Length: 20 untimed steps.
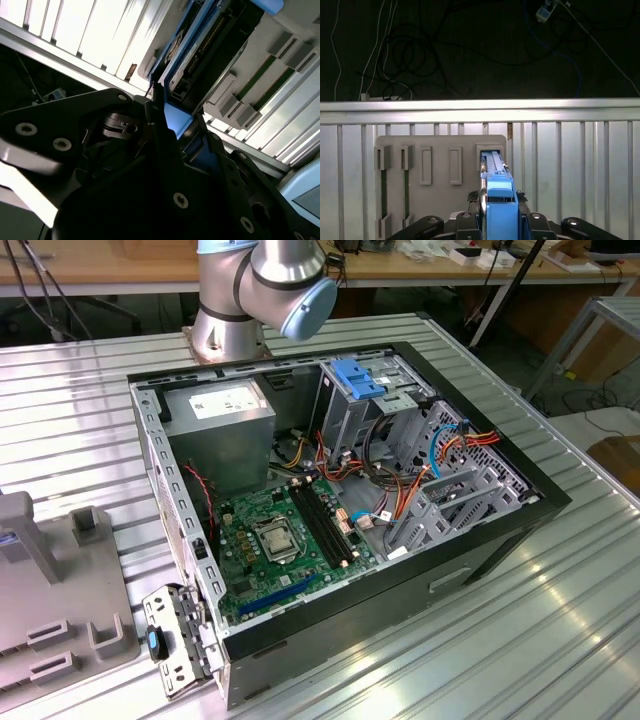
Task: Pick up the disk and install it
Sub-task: 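Pick up the disk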
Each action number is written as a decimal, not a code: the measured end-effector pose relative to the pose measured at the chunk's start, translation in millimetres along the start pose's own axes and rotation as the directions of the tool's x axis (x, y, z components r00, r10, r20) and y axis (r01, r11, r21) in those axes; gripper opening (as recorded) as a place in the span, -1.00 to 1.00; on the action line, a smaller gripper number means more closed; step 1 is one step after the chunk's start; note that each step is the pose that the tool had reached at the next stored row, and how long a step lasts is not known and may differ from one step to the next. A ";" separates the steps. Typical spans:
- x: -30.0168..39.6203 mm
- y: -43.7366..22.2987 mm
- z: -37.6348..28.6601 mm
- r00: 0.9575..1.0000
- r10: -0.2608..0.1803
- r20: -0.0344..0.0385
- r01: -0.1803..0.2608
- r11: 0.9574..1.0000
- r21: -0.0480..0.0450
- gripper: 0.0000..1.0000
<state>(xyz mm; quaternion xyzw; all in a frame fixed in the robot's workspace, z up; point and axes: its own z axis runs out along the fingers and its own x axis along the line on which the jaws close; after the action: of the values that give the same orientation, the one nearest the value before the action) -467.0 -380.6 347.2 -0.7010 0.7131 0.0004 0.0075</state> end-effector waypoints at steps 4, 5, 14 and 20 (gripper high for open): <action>-0.1 -0.1 -12.3 1.000 0.000 0.000 0.000 1.000 0.000 -0.26; -0.1 -0.2 -14.1 1.000 0.000 0.000 0.000 1.000 0.000 -0.26; -0.2 -0.3 -18.8 1.000 0.000 0.000 0.000 1.000 0.000 -0.26; -0.4 -0.4 -34.4 1.000 0.000 0.000 0.000 1.000 0.000 -0.26</action>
<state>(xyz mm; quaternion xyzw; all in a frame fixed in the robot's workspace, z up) -467.0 -380.6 381.6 -0.7011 0.7130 0.0004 0.0075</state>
